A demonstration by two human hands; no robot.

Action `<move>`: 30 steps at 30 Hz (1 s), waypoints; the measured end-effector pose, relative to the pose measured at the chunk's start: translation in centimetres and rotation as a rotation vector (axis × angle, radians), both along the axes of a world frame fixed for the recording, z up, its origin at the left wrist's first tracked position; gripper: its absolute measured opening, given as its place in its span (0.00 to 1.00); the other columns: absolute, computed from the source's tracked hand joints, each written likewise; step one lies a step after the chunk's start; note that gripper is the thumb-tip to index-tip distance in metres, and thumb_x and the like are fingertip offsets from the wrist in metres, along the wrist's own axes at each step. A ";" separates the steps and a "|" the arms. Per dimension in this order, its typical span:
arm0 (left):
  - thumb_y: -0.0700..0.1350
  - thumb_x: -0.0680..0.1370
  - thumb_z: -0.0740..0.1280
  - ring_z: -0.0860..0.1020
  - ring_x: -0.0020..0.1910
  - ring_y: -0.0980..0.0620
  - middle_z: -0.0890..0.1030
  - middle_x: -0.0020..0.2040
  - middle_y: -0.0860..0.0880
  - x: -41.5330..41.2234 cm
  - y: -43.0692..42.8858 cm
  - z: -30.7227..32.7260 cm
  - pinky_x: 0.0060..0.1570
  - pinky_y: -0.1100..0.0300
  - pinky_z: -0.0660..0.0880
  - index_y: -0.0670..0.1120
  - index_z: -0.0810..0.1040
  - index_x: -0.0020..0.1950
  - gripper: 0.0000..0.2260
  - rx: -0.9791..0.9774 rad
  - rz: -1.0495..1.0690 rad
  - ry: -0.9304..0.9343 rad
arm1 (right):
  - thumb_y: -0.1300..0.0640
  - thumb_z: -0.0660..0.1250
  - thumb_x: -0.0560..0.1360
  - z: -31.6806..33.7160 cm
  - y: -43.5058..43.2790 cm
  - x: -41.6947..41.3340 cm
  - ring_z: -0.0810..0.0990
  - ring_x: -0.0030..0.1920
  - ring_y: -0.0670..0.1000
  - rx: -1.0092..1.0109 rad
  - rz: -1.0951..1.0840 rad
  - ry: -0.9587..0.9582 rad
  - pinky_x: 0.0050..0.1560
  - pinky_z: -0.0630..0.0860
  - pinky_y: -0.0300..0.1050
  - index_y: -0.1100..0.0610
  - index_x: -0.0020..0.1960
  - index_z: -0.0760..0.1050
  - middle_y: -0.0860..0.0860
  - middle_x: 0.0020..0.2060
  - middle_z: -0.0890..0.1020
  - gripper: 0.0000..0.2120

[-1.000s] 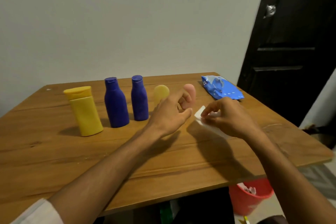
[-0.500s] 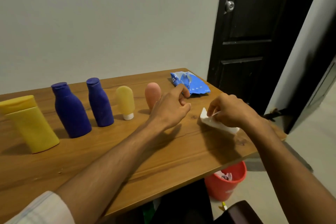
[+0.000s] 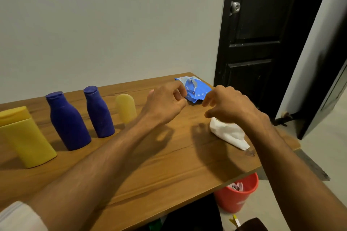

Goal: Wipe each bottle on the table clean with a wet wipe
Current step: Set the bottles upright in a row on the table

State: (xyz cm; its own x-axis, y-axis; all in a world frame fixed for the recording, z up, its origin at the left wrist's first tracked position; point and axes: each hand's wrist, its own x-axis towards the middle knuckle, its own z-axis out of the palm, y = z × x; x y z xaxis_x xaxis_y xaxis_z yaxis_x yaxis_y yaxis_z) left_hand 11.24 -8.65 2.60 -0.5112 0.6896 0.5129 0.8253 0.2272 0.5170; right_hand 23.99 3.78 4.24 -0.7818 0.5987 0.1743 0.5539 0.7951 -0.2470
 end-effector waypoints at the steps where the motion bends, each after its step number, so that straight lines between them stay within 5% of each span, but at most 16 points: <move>1: 0.42 0.72 0.69 0.73 0.33 0.61 0.77 0.36 0.57 -0.5 -0.4 0.7 0.38 0.63 0.69 0.54 0.77 0.43 0.06 0.003 0.000 0.009 | 0.51 0.74 0.70 0.3 -0.3 -0.6 0.77 0.48 0.49 0.018 0.026 0.022 0.48 0.77 0.46 0.47 0.55 0.79 0.50 0.52 0.80 0.14; 3: 0.42 0.73 0.70 0.74 0.36 0.60 0.78 0.39 0.55 -1.8 -1.4 2.1 0.36 0.64 0.71 0.53 0.78 0.44 0.06 0.007 0.022 0.050 | 0.50 0.74 0.71 0.8 -1.0 -2.1 0.76 0.46 0.47 0.036 0.100 0.068 0.44 0.74 0.43 0.49 0.55 0.79 0.49 0.52 0.80 0.14; 7: 0.44 0.74 0.72 0.77 0.49 0.53 0.81 0.48 0.52 -4.6 -3.0 4.3 0.49 0.56 0.78 0.52 0.80 0.50 0.06 -0.047 0.084 0.093 | 0.49 0.75 0.68 1.3 -1.7 -5.7 0.79 0.46 0.46 -0.098 0.285 0.130 0.41 0.76 0.37 0.53 0.57 0.80 0.48 0.52 0.81 0.19; 11: 0.54 0.73 0.73 0.75 0.56 0.53 0.81 0.55 0.54 -7.1 -3.5 4.8 0.62 0.53 0.68 0.54 0.80 0.58 0.15 -0.278 0.150 0.153 | 0.51 0.77 0.67 1.8 -1.7 -8.6 0.81 0.51 0.49 -0.215 0.373 0.126 0.48 0.79 0.42 0.57 0.60 0.78 0.51 0.53 0.82 0.24; 15: 0.60 0.72 0.72 0.72 0.59 0.53 0.81 0.57 0.55 -8.7 -3.0 4.7 0.55 0.55 0.57 0.54 0.78 0.63 0.22 -0.484 0.172 0.215 | 0.51 0.77 0.67 2.3 -1.7 -10.6 0.81 0.49 0.49 -0.207 0.398 0.088 0.51 0.80 0.45 0.58 0.60 0.78 0.51 0.52 0.83 0.23; 21: 0.60 0.69 0.74 0.73 0.56 0.51 0.82 0.52 0.55 -9.7 -1.7 3.9 0.59 0.51 0.64 0.54 0.81 0.59 0.21 -0.643 0.145 0.257 | 0.54 0.76 0.68 2.6 -1.5 -11.9 0.83 0.42 0.48 -0.166 0.431 0.049 0.47 0.82 0.46 0.56 0.53 0.83 0.50 0.46 0.85 0.14; 30: 0.52 0.71 0.76 0.76 0.52 0.50 0.83 0.48 0.52 -10.9 0.7 5.2 0.61 0.51 0.67 0.50 0.84 0.52 0.13 -0.595 0.153 0.248 | 0.58 0.74 0.70 4.0 -0.5 -13.7 0.83 0.40 0.50 -0.182 0.431 0.072 0.44 0.83 0.47 0.59 0.53 0.82 0.54 0.45 0.84 0.12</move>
